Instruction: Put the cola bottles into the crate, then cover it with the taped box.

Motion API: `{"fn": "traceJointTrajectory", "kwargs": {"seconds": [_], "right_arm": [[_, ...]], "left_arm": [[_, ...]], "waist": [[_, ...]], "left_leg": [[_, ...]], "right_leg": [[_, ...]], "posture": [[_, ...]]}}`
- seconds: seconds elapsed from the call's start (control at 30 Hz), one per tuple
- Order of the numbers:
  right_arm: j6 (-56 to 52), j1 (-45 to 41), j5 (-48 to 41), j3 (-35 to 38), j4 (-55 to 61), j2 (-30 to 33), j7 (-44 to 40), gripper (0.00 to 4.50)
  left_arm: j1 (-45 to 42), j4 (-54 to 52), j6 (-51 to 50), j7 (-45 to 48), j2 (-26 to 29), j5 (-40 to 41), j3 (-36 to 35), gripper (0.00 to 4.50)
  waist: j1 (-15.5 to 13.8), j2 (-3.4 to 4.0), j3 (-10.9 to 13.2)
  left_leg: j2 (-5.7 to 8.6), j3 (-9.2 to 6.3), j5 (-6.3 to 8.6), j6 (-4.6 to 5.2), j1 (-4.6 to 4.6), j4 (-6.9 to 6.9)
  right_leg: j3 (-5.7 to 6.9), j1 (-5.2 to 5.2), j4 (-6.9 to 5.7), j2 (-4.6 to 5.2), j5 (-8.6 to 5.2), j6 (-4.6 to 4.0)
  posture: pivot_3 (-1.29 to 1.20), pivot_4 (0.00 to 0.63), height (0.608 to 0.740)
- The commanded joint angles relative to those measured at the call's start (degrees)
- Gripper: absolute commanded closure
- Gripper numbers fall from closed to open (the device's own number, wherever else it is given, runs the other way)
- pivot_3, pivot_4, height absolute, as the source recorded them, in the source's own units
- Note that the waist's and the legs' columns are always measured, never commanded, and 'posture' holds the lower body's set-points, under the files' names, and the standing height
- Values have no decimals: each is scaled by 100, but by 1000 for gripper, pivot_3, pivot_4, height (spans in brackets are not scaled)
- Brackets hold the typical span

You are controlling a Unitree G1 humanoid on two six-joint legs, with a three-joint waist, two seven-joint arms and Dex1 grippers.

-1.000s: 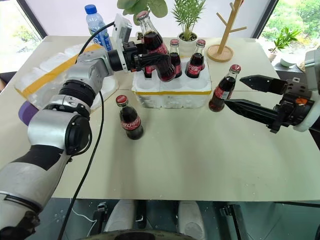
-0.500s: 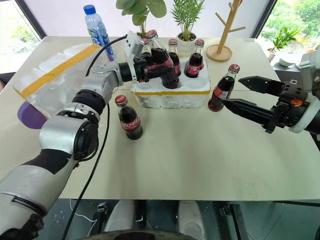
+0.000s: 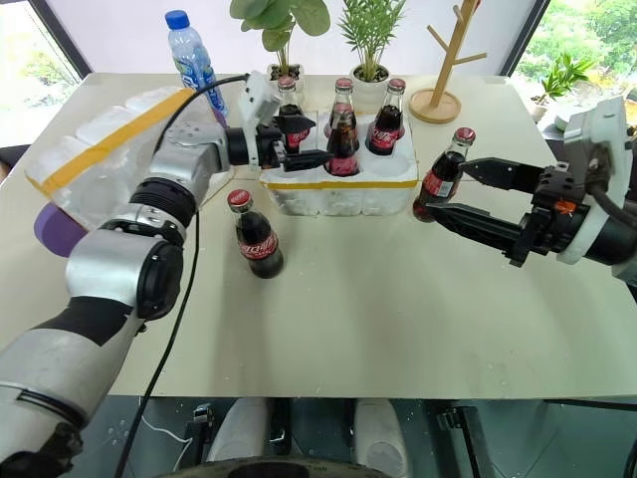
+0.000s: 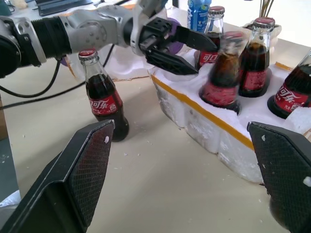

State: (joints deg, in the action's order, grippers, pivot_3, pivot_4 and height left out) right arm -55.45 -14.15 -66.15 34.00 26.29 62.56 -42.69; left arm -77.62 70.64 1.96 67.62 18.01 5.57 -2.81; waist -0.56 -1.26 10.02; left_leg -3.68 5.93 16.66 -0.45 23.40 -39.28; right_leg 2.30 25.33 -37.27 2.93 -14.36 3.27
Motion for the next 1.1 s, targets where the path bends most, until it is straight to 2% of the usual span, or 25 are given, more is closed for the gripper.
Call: {"fn": "traceJointTrajectory", "kwargs": {"seconds": [0.03, 0.2, 0.33, 0.47, 0.57, 0.87, 1.1], "right_arm": [[248, -115, 218, -121, -48, 120, -258, 0], [534, -305, 602, -546, -306, 163, -689, 0], [661, -490, 811, -763, -517, 223, -1041, 0], [725, -591, 964, -904, -674, 295, -1387, 0], [726, -688, 1028, -958, -750, 313, -1529, 0], [734, -876, 1220, -1064, -881, 257, -1706, 0], [673, -790, 1198, -909, -859, 261, -1676, 0]], "left_arm": [[-71, -591, -230, 408, 438, 305, -267, 46], [464, -1893, -950, 1029, 1209, 622, -325, 46], [1384, -3373, -1467, 1274, 1828, 796, -266, 46], [2452, -5048, -2479, 1578, 2411, 1343, -345, 46], [3185, -6010, -2866, 1615, 2697, 1659, -385, 46], [4253, -7146, -2845, 1164, 2592, 1796, -70, 46], [4666, -7282, -2531, 821, 2450, 1702, 195, 46]], "waist": [[-2, 0, 0], [16, 3, -2], [14, 5, -3], [6, 4, -3], [-13, 6, -4], [-12, 7, -5], [-14, 7, -5]], "left_leg": [[0, 0, 0, 0, 0, 0], [-2, 3, 0, -1, -1, -1], [-4, 4, -2, -4, -5, -1], [-6, 4, -4, -6, -4, -5], [-7, 4, -4, -6, -3, -8], [-6, 2, -2, -4, -7, -20], [-8, 3, -2, -4, -8, -20]], "right_leg": [[0, 0, 0, 0, 0, 0], [-2, 0, -1, 0, 0, 0], [-5, -1, -6, 0, 0, 0], [-6, -1, -8, 0, 0, 0], [-7, -2, -8, 1, 0, 0], [-7, -11, -14, 1, 0, -1], [-9, -11, -17, 0, 0, -2]], "posture": [[0, 150, 740], [0, 150, 740], [0, 150, 740], [0, 150, 740], [0, 150, 740], [0, 150, 740], [0, 150, 740]]}}
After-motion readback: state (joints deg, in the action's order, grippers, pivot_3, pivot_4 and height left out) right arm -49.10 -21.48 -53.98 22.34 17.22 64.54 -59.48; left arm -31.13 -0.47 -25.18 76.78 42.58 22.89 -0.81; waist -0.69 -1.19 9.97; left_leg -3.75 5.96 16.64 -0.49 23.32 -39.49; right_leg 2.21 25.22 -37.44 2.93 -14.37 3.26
